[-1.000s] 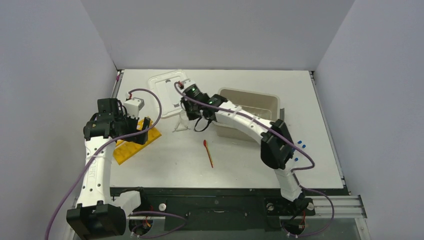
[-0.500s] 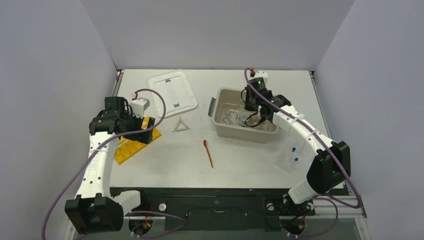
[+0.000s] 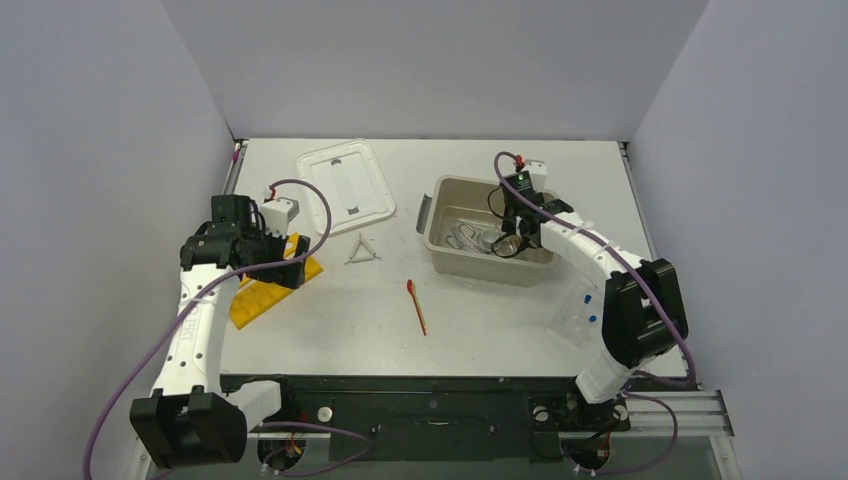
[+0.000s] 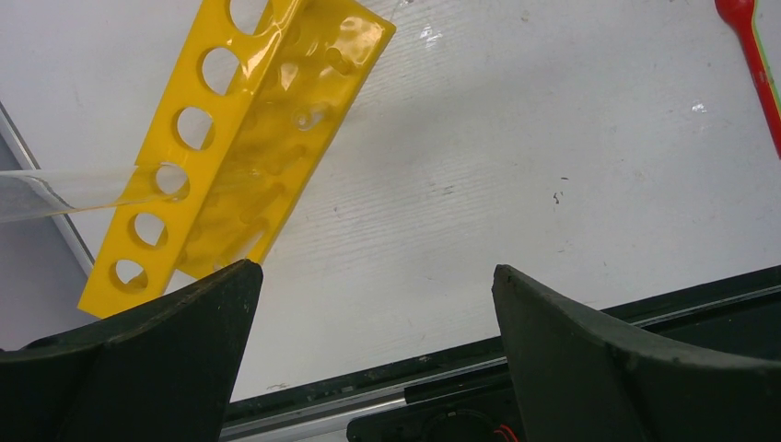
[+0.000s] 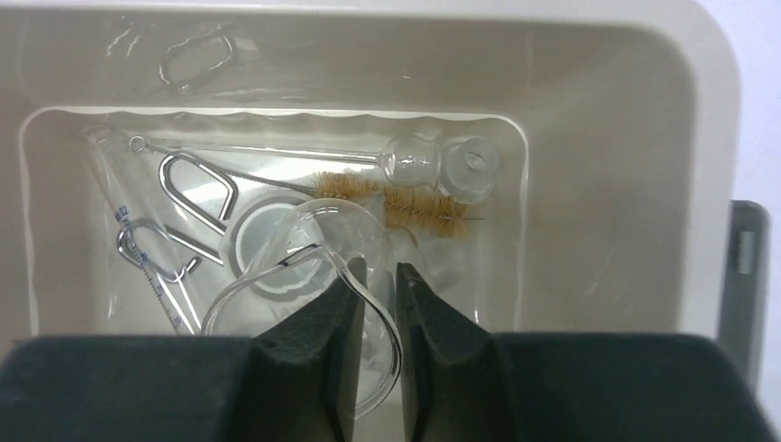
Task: Organize the chemistry lab equipment
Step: Place the chemistry item in the storage box, then pick up the chemistry item at the center of the board.
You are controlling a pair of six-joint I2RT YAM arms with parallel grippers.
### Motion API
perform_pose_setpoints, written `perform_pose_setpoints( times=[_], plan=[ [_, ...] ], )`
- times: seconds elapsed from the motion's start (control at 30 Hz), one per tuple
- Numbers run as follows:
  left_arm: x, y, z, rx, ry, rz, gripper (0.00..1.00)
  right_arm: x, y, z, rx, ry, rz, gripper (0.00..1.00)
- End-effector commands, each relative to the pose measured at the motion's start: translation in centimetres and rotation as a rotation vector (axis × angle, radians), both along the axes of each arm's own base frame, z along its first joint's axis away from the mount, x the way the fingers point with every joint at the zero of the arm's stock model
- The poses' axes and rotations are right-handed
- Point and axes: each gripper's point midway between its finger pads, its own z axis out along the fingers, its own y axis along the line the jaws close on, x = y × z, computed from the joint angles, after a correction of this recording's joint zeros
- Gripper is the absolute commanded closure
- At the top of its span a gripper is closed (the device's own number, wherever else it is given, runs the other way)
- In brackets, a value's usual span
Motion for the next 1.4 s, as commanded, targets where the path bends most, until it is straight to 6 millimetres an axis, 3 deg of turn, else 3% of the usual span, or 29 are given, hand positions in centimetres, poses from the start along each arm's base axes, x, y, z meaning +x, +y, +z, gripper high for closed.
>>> perform_pose_setpoints(
  times=[0.0, 0.17, 0.27, 0.33, 0.43, 0.57, 0.7, 0.8, 0.9, 1.0, 1.1, 1.37],
  plan=[
    [0.7, -0.2, 1.5, -0.001, -0.057, -0.014, 0.03, 1.9, -0.2, -0.1, 0.007, -0.063, -0.050, 0.77],
    [0.6, -0.1, 1.5, 0.004, -0.054, -0.014, 0.03, 2.2, 0.1, -0.4, 0.012, -0.047, -0.053, 0.68],
    [0.6, -0.1, 1.6, 0.008, -0.058, -0.017, 0.03, 2.3, 0.3, 1.4, 0.014, -0.080, -0.057, 0.63],
    [0.5, -0.1, 1.6, 0.009, -0.057, -0.020, 0.04, 2.0, 1.2, 3.9, 0.014, -0.140, -0.040, 0.57],
    [0.5, -0.1, 1.7, 0.006, -0.055, -0.021, 0.03, 1.1, 4.2, 9.7, 0.000, -0.258, 0.012, 0.46],
    [0.5, -0.5, 2.2, -0.017, -0.056, -0.031, 0.03, -0.4, 8.8, 15.4, -0.019, -0.357, 0.097, 0.43],
    [0.7, -0.8, 2.8, -0.049, -0.066, -0.028, 0.03, -2.4, 16.0, 17.4, -0.002, -0.399, 0.248, 0.43],
    [1.0, -0.7, 3.2, -0.057, -0.066, -0.014, 0.03, -3.3, 23.0, 15.6, 0.029, -0.370, 0.408, 0.43],
    [1.1, -0.4, 3.8, -0.057, -0.077, -0.003, 0.03, -3.8, 28.3, 12.5, 0.063, -0.296, 0.543, 0.44],
    [1.1, -0.1, 4.4, -0.058, -0.088, 0.006, 0.03, -3.4, 32.4, 8.2, 0.080, -0.230, 0.638, 0.46],
    [0.9, 0.1, 4.8, -0.053, -0.088, 0.009, 0.03, -3.0, 34.4, 3.7, 0.066, -0.149, 0.686, 0.48],
    [0.6, 1.0, 4.9, -0.039, -0.086, 0.021, 0.03, -1.3, 35.9, -0.9, 0.115, -0.104, 0.698, 0.49]
  ],
)
